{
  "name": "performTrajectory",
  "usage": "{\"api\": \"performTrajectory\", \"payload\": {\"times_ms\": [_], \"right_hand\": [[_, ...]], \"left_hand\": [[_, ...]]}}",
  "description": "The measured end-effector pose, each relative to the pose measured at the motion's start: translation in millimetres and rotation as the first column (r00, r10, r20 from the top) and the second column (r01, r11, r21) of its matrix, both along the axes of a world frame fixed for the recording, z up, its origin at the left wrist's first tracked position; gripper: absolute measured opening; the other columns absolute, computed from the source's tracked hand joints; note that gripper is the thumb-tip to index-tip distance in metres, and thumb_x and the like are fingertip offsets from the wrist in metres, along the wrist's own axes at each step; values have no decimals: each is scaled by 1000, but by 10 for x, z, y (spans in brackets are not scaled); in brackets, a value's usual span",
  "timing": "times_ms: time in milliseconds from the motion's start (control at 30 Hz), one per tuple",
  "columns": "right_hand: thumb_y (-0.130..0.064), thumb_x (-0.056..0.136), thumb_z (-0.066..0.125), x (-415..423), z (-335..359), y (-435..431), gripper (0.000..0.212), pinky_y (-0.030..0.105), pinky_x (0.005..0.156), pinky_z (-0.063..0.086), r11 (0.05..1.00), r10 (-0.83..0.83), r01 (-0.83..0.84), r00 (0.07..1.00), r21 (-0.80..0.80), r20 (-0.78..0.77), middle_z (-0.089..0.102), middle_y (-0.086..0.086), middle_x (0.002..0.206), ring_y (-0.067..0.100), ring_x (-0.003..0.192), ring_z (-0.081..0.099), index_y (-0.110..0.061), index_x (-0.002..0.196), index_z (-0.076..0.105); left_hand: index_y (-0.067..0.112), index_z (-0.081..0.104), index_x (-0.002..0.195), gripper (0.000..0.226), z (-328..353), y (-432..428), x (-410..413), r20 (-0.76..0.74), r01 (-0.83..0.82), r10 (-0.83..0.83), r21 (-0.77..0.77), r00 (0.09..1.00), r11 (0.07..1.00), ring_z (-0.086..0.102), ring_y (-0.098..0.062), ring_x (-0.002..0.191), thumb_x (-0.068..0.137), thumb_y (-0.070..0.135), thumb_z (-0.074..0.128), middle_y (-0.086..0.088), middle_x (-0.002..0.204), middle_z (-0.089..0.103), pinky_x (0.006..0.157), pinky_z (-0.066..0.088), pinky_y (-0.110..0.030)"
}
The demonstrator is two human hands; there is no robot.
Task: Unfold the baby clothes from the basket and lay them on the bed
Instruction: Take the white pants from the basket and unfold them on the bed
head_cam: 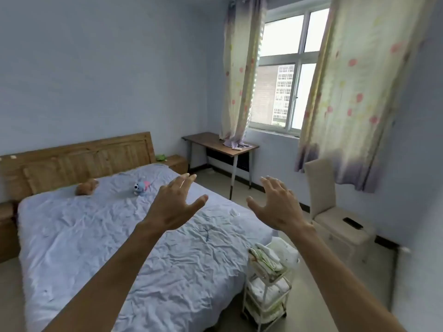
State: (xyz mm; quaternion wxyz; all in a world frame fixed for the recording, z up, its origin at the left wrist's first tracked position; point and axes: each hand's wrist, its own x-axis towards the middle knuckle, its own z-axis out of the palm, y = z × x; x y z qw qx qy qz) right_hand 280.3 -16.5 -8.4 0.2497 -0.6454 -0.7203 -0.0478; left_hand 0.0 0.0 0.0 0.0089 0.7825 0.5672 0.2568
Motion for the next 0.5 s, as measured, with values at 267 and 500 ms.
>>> {"api": "performTrajectory", "payload": {"times_ms": [267, 500], "right_hand": [[-65, 93, 46, 1143, -460, 22, 83, 48, 119, 32, 986, -168, 163, 977, -43, -134, 36, 8, 162, 26, 150, 32, -12, 155, 34], [-66, 93, 46, 1785, -1154, 204, 82, 48, 116, 34, 963, -222, 192, 963, -188, -153, 38, 9, 161, 28, 148, 35, -13, 154, 34]], "left_hand": [[20, 31, 159, 96, -466, 331, 1197, 9, 87, -87, -11, 996, 996, 27, -21, 155, 84, 80, 24, -4, 167, 32, 122, 22, -45], [19, 34, 158, 91, -1203, 523, 1797, 39, 88, -84, -138, 996, 986, 29, -22, 154, 87, 76, 32, -4, 166, 34, 122, 25, -47]]}}
